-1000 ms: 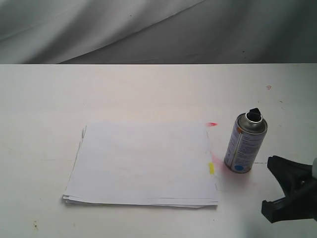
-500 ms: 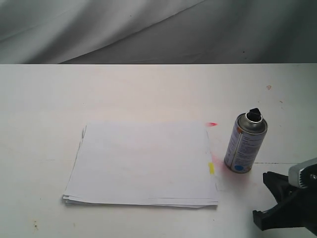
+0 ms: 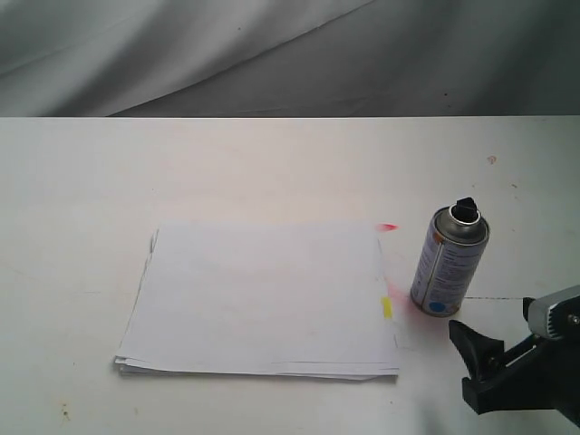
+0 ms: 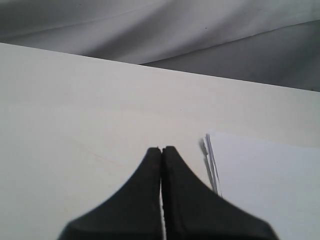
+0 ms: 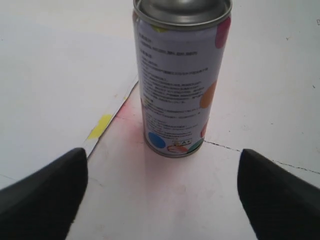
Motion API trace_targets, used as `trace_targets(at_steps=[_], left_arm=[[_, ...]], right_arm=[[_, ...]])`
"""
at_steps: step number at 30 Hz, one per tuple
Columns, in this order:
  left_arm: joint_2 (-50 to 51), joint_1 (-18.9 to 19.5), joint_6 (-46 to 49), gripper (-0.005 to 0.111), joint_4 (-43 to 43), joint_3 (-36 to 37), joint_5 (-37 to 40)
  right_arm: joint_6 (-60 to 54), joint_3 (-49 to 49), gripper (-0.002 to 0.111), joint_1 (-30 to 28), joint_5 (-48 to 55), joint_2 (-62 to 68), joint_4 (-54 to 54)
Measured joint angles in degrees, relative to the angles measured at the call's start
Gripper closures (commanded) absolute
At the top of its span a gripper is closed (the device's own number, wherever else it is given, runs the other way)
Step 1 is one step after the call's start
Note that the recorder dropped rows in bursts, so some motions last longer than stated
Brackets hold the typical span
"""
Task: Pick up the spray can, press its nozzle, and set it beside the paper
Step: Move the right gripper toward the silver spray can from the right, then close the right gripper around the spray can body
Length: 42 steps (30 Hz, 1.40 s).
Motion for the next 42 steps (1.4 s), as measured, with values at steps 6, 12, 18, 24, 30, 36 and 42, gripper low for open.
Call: trace_targets(at_steps=[6,12,18,24,30,36,42], left_arm=[[0.00,0.00,0.00,0.107,0.00,0.00,0.00],[0.00,0.00,0.00,0.107,0.00,0.00,0.00],[0.00,0.00,0.00,0.107,0.00,0.00,0.00],[0.00,0.00,0.00,0.107,0.00,0.00,0.00],[0.00,0.00,0.00,0.107,0.00,0.00,0.00],[0.00,0.00,0.00,0.107,0.00,0.00,0.00],[0.00,0.00,0.00,0.107,0.00,0.00,0.00]], right_arm=[[0.11,0.00,0.027,0.00,0.00,0.00,0.00],[0.11,0.00,0.027,0.00,-1.41,0.00,0.00],[0.11,0.00,0.027,0.00,-3.27,0.00,0.00],[0.11,-2.68,0.027,0.00,-4.37,6.00,0.00],[0.11,-5.62,0.027,0.00,-6.63,12.40,0.00],[0.11,-9.50,0.027,0.00,-7.83,17.90,0.47],[0.11,-12.21,0.027,0.00,-11.27,22.67,2.24]])
